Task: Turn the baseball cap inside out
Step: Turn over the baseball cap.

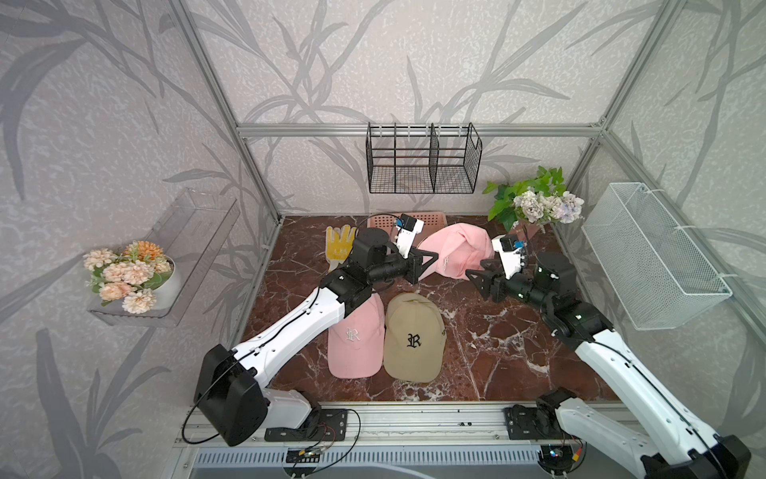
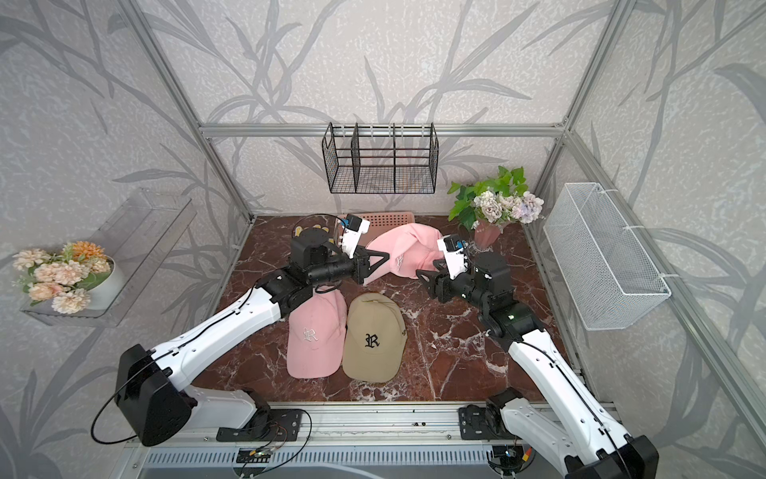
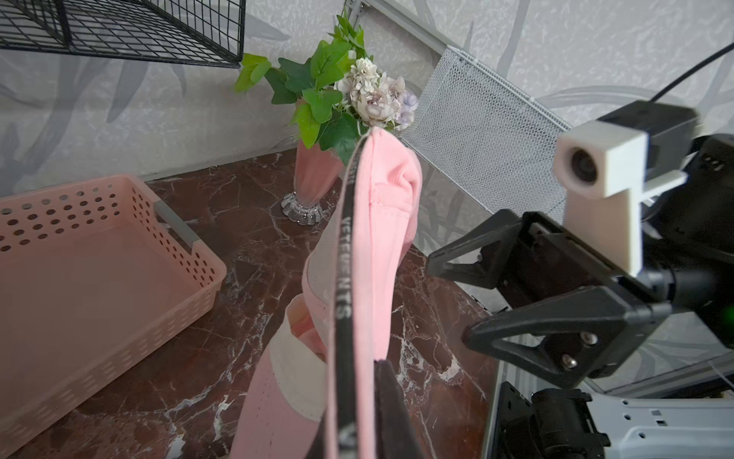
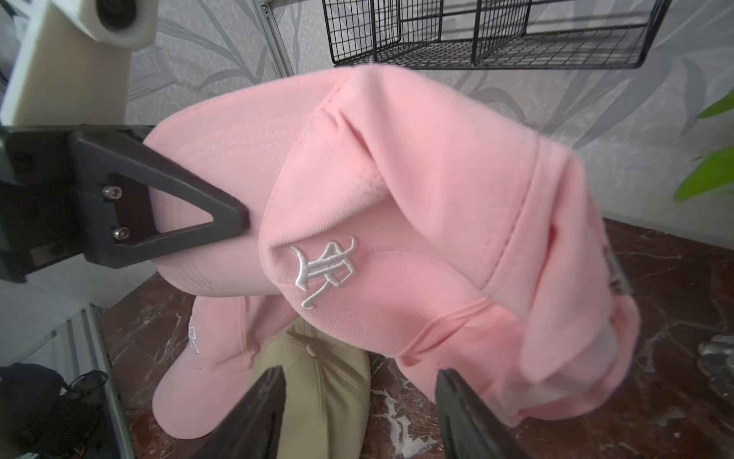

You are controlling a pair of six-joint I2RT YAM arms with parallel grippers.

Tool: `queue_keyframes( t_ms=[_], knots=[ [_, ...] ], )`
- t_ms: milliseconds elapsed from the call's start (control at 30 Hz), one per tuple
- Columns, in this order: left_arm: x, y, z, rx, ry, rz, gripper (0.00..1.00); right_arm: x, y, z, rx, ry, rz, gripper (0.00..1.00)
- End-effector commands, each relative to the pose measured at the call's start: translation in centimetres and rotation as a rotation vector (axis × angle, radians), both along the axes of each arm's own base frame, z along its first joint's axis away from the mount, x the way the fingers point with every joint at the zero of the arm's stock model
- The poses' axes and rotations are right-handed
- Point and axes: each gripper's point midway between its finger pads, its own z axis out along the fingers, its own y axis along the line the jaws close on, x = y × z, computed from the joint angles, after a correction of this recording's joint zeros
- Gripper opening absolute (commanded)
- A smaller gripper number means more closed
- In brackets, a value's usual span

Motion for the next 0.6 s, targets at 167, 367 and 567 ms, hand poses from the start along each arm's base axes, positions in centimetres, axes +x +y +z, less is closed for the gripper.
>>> queue_keyframes(
  t_ms=[167,367,567],
  knots=[
    [-2.5,-1.0,1.9,-0.070,-0.002,-0.147,0.00,3.7,0.0,-0.7,0.114,0.106,-0.112,0.59],
    [-2.8,-0.8,1.7,-0.056,0.021,-0.171,0.00,5.0,-1.9,-0.9,0.197,0.133,-0.173,0.66],
    [-3.4,-1.1,2.2,-0.076,0.024,-0.220,0.00,5.5,-2.6,-1.4,0.216,0.145,-0.168,0.71]
  ],
)
